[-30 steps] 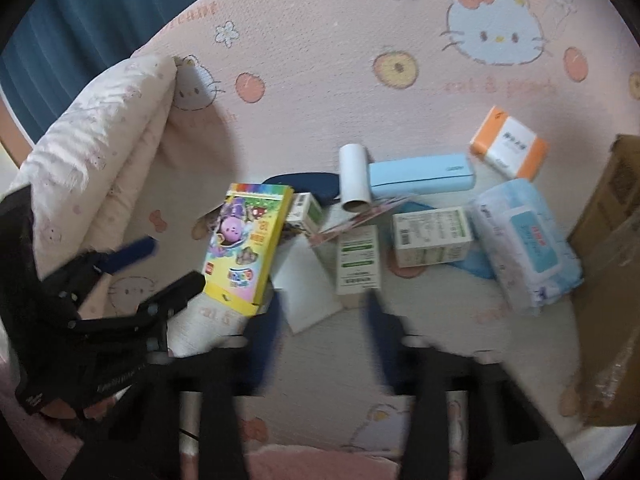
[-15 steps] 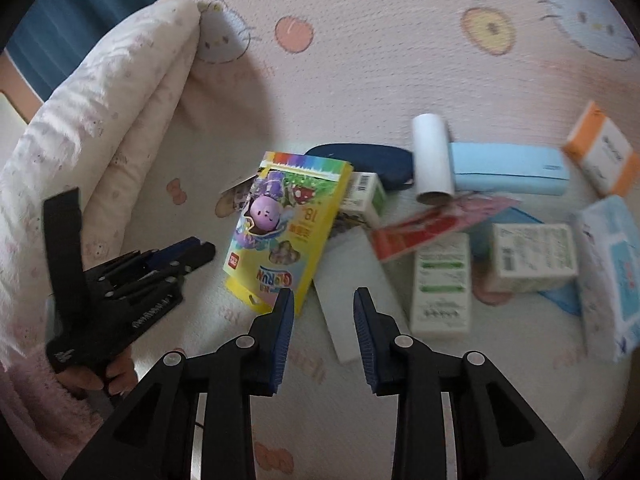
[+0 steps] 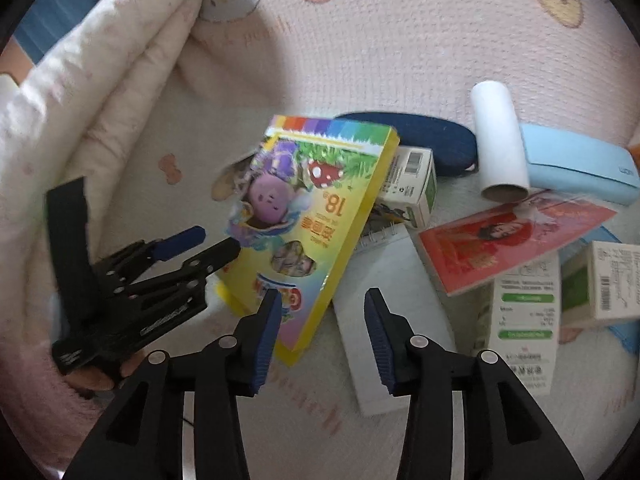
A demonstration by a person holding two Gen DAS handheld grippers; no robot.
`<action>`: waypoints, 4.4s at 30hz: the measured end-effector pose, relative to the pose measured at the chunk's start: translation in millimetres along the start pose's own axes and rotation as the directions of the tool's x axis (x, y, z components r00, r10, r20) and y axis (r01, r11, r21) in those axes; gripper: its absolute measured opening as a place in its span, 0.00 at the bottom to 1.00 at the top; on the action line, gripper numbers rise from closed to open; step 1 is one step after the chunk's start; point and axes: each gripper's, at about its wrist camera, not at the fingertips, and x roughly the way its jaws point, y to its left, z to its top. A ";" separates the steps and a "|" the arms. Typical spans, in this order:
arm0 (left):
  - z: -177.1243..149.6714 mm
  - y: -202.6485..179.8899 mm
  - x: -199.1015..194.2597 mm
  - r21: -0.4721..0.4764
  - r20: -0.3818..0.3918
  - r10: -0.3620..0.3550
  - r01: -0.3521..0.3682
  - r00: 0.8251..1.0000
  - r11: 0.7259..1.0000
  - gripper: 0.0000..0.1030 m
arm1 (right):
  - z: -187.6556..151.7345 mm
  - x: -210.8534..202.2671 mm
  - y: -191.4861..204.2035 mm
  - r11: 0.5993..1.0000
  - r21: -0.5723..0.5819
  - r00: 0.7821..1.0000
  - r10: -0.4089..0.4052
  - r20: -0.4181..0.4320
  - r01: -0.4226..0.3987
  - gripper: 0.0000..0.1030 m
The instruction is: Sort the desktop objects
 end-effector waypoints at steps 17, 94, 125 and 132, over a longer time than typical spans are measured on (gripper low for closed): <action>7.7 -28.0 -4.4 0.071 0.004 -0.043 0.043 0.999 0.997 0.39 | 2.8 21.9 -21.8 0.984 0.136 0.990 0.103 0.101 -0.117 0.39; 67.6 -172.2 29.9 0.034 -0.273 -0.470 0.497 0.839 0.867 0.54 | -49.8 -130.2 -113.0 0.925 0.325 0.946 -0.268 0.182 0.199 0.21; 79.7 -189.5 -0.6 0.168 -0.142 -0.362 0.383 0.921 0.908 0.52 | -38.0 -163.2 -146.2 0.893 0.318 0.911 -0.380 0.157 0.318 0.22; 39.6 -167.5 5.9 -0.014 -0.217 -0.417 0.424 0.883 0.906 0.46 | -26.9 -159.0 -166.8 0.911 0.247 0.912 -0.375 0.167 0.329 0.23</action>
